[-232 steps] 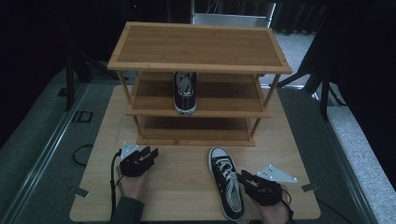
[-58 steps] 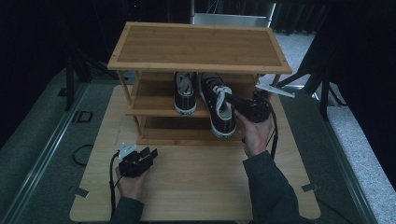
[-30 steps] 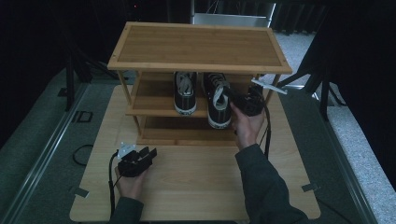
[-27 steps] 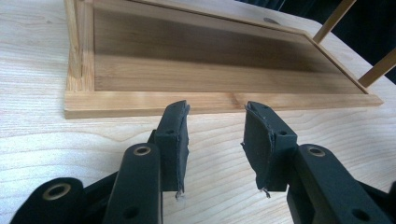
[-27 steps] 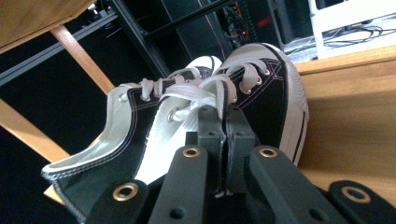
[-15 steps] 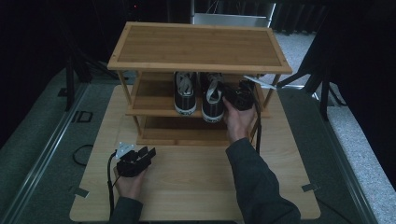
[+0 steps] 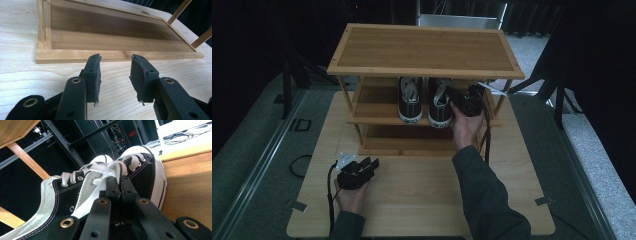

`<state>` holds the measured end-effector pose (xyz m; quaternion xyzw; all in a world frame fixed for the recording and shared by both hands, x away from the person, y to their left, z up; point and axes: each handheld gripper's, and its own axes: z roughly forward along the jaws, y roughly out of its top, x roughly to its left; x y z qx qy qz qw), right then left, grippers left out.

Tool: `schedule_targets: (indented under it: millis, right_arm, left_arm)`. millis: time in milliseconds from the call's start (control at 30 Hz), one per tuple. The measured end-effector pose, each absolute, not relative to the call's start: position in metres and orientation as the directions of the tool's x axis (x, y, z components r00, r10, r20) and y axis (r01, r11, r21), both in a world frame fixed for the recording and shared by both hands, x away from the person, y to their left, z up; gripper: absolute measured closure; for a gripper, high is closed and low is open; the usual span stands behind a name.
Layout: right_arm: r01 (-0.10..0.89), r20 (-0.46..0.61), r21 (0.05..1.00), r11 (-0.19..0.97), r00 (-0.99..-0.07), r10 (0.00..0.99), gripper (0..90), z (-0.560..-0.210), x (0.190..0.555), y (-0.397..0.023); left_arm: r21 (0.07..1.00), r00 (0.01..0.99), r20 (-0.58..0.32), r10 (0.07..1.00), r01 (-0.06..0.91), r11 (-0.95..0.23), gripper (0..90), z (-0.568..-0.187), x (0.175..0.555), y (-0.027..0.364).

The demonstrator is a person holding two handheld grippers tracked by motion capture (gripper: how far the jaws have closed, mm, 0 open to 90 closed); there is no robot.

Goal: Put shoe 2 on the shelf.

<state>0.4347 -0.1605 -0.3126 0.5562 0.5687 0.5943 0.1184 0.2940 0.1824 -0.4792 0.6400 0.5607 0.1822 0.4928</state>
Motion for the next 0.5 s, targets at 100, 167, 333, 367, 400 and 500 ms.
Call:
schedule_targets:
  millis: [100, 167, 333, 367, 400, 500]
  right_arm:
    - [0.464, 0.497, 0.829, -0.312, -0.358, 0.790, 87.8, -0.3135, 0.4381, -0.1604]
    - [0.449, 0.482, 0.840, -0.306, -0.355, 0.801, 87.8, -0.3138, 0.4403, -0.1599]
    - [0.501, 0.558, 0.786, -0.362, -0.323, 0.765, 87.8, -0.3115, 0.4396, -0.1545]
    - [0.499, 0.550, 0.792, -0.352, -0.335, 0.765, 87.8, -0.3122, 0.4398, -0.1549]
    - [0.496, 0.539, 0.801, -0.336, -0.351, 0.766, 87.8, -0.3130, 0.4402, -0.1551]
    - [0.453, 0.504, 0.828, -0.330, -0.345, 0.792, 87.8, -0.3145, 0.4449, -0.1543]
  left_arm:
    - [0.836, 0.304, -0.321, 0.897, 0.537, 0.117, 60.2, -0.4789, 0.2936, 0.1823]
    - [0.835, 0.304, -0.323, 0.896, 0.536, 0.119, 60.2, -0.4790, 0.2938, 0.1829]
    - [0.835, 0.302, -0.325, 0.896, 0.536, 0.122, 60.2, -0.4788, 0.2938, 0.1834]
    - [0.835, 0.302, -0.325, 0.896, 0.536, 0.123, 60.2, -0.4788, 0.2938, 0.1835]
    - [0.835, 0.302, -0.326, 0.896, 0.536, 0.124, 60.2, -0.4787, 0.2938, 0.1836]
    - [0.835, 0.302, -0.327, 0.895, 0.536, 0.124, 60.2, -0.4787, 0.2938, 0.1837]
